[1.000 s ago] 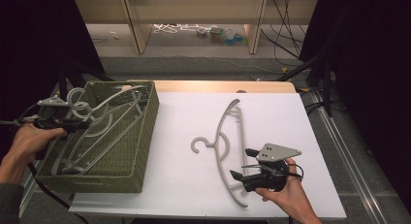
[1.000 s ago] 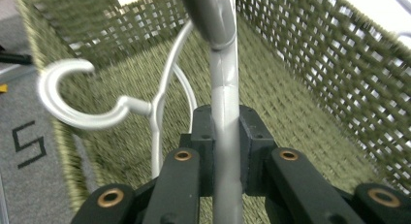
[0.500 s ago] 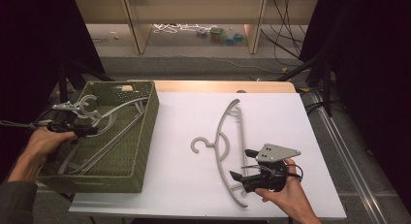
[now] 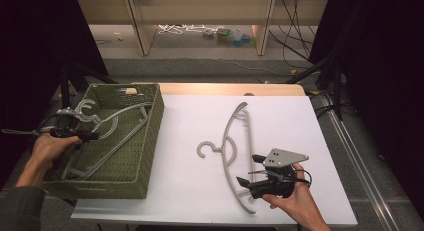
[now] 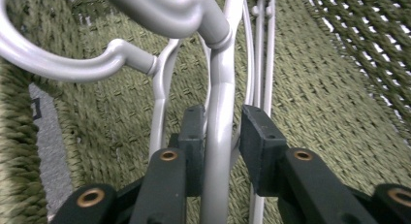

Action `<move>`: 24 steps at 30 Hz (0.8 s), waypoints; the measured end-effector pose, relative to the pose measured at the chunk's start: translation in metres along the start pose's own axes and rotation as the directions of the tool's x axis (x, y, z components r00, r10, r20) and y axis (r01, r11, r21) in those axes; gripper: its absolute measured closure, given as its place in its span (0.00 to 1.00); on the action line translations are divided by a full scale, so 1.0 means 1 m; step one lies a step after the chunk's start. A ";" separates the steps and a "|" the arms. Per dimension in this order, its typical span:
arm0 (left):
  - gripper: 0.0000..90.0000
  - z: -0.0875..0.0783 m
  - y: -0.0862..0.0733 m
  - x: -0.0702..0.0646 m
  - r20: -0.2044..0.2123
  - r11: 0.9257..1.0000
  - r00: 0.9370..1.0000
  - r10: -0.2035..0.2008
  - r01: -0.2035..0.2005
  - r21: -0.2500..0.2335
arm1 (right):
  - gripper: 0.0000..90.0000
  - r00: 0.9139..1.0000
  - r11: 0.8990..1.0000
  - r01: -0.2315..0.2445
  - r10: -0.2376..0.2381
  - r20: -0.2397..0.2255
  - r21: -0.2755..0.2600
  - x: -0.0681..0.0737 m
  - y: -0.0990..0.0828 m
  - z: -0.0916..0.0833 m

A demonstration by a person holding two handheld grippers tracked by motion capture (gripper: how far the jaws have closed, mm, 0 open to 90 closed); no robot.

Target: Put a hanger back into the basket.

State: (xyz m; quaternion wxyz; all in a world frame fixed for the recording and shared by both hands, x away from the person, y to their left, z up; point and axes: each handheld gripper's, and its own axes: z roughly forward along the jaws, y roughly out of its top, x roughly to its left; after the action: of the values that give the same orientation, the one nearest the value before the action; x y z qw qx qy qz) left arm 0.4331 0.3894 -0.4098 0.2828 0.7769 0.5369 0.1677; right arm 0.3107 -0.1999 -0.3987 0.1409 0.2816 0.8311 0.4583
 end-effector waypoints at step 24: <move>0.27 -0.095 0.008 -0.065 0.040 0.937 0.991 -0.131 0.137 -0.320 | 0.18 0.999 1.000 -0.021 0.021 0.026 -0.005 0.000 -0.001 0.002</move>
State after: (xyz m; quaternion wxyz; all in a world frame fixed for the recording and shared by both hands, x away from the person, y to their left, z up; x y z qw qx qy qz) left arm 0.3612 0.3515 -0.3278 0.4215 0.6835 0.5512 0.2266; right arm 0.3113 -0.1989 -0.4009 0.1475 0.2959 0.8251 0.4580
